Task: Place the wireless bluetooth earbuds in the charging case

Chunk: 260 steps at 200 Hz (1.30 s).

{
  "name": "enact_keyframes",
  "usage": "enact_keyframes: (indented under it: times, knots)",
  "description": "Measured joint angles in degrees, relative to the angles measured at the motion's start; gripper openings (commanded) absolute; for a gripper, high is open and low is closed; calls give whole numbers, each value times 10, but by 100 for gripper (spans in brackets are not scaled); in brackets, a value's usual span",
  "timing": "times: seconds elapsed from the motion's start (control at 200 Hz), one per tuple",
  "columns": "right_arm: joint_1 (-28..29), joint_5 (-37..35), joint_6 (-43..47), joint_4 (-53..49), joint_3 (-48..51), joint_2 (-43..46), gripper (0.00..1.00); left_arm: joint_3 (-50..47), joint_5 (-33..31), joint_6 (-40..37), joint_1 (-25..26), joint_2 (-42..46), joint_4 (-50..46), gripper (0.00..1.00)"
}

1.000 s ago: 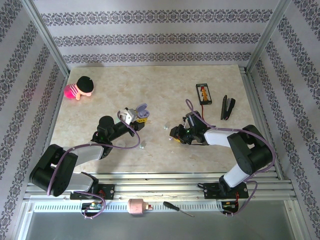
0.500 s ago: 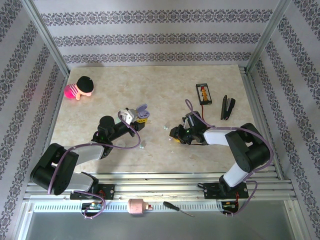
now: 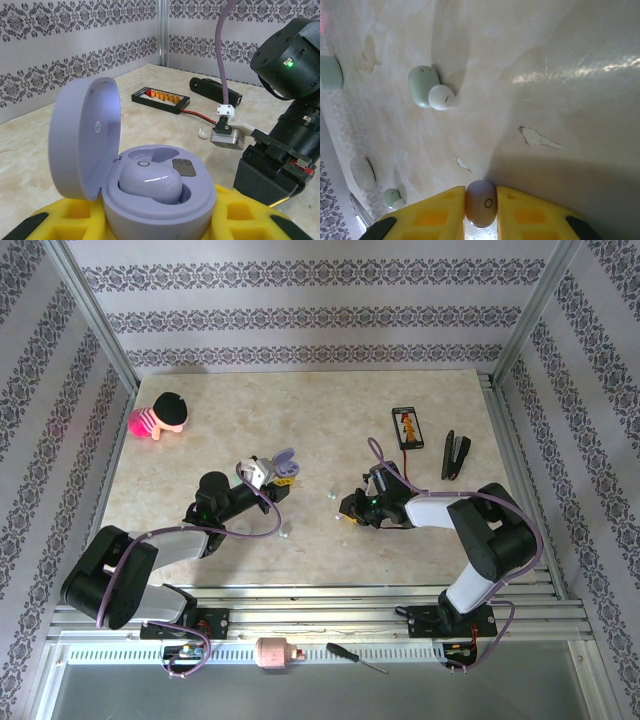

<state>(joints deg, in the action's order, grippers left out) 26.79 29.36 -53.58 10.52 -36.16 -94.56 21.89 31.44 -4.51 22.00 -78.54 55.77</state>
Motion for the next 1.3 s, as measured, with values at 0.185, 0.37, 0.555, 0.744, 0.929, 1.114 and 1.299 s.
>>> enact_keyframes:
  times: [0.185,0.37,0.555,0.744,0.929,1.114,1.299]
  knots:
    - [0,-19,17,-40,-1,35,19,0,0,0,0,-5,0,24]
    - [9,-57,63,-117,-31,91,19,0,12,0,0,-7,0,24]
    - [52,-125,150,-218,-119,142,20,1,37,0,0,-14,0,24]
    - [83,-145,228,-259,-186,174,20,1,71,0,0,-17,0,24]
    - [112,-143,300,-266,-218,186,20,10,114,0,0,-17,-2,22]
    - [139,-134,363,-254,-226,187,20,16,151,1,0,-17,-18,22]
    - [143,-128,398,-233,-226,190,20,20,179,3,0,-16,-38,22]
